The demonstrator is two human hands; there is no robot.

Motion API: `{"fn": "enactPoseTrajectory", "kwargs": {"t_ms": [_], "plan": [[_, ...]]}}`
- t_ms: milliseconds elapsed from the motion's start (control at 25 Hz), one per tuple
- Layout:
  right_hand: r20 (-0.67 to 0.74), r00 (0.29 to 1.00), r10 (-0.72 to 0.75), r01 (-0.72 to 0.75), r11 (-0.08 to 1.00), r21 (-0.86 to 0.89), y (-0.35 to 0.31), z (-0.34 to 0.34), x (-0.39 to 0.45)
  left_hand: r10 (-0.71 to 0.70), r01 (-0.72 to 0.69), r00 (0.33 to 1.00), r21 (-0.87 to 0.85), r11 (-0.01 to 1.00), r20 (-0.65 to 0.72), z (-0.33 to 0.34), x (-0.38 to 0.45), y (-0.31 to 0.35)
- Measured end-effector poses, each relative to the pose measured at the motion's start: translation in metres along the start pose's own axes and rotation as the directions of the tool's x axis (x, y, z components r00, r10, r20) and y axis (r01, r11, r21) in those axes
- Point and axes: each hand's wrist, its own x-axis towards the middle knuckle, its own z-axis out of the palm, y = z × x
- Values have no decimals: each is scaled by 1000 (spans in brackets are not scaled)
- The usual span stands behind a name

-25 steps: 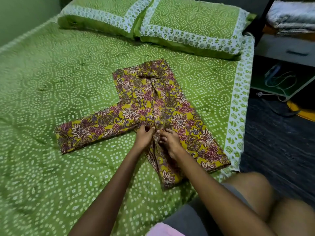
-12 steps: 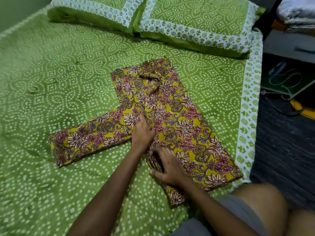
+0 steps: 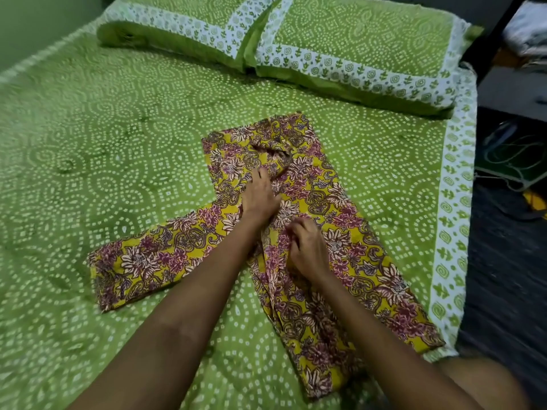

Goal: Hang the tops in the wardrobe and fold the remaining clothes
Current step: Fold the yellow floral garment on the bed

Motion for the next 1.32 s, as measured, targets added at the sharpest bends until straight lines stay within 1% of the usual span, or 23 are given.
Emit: {"fn": "enactPoseTrajectory", "kwargs": {"t_ms": [80, 120, 200, 240, 280, 360, 440, 520, 560, 600, 640, 680, 720, 760, 800, 840, 880, 920, 1000, 1080, 1240, 1280, 1320], "plan": [[119, 993, 1, 12, 994, -110, 1, 0, 35, -99, 82, 991, -170, 982, -91, -4, 8, -15], [168, 986, -4, 33, 985, -171, 1, 0, 49, -188, 146, 975, -304, 941, -115, -4, 13, -26], [176, 984, -41, 97, 941, -324, -4, 2, 68, -420, 292, 905, -614, 733, -71, -6, 22, -43], [168, 985, -47, 110, 914, -391, -9, 3, 77, -501, 342, 865, -692, 636, -33, -7, 27, -49], [172, 984, -50, 120, 898, -424, -13, 6, 86, -547, 382, 837, -709, 592, -6, -7, 32, -51], [202, 971, -127, 198, 901, -386, -17, 19, 98, -540, 403, 842, -675, 618, 9, -6, 40, -50], [181, 950, -256, 302, 901, -312, -11, 35, 97, -482, 378, 876, -602, 703, -12, -3, 49, -47], [89, 949, -304, 317, 909, -272, -1, 43, 93, -378, 325, 925, -422, 846, -45, -4, 62, -41], [53, 951, -305, 309, 918, -247, 3, 46, 94, -328, 297, 944, -352, 888, -29, -4, 72, -39], [32, 953, -301, 300, 927, -223, 4, 48, 96, -301, 291, 953, -377, 879, 32, -5, 84, -36], [16, 953, -301, 298, 931, -209, 5, 48, 97, -289, 318, 948, -484, 816, 136, -9, 97, -33], [7, 953, -303, 298, 932, -205, 6, 49, 98, -273, 383, 924, -631, 675, 270, -14, 108, -29], [-2, 952, -305, 299, 933, -201, 7, 51, 99, -248, 455, 890, -747, 485, 381, -20, 119, -27], [-5, 953, -302, 295, 935, -195, 8, 52, 99, -252, 474, 875, -839, 268, 414, -23, 128, -26], [-10, 955, -298, 291, 938, -189, 8, 53, 99, -313, 416, 871, -907, 60, 379, -24, 136, -29], [-16, 955, -297, 289, 940, -182, 9, 54, 98, -410, 307, 854, -946, -103, 321, -23, 144, -40], [-27, 953, -302, 292, 940, -176, 9, 55, 98, -503, 210, 819, -961, -183, 274, -20, 149, -52], [-41, 950, -309, 297, 939, -173, 8, 55, 98, -565, 167, 785, -965, -201, 253, -16, 154, -67], [-57, 948, -314, 302, 940, -158, 9, 56, 99, -587, 154, 763, -958, -241, 271, -11, 158, -91], [-50, 952, -302, 291, 943, -159, 10, 55, 100, -557, 126, 784, -949, -289, 274, -10, 162, -100], [64, 963, -263, 271, 949, -164, 10, 53, 102, -468, 219, 802, -912, -347, 371, -22, 149, -94], [108, 962, -251, 266, 950, -162, 8, 49, 103, -455, 248, 802, -910, -334, 386, -27, 140, -93], [145, 962, -233, 256, 952, -170, 6, 45, 105, -444, 301, 804, -914, -270, 396, -29, 130, -90]]}}
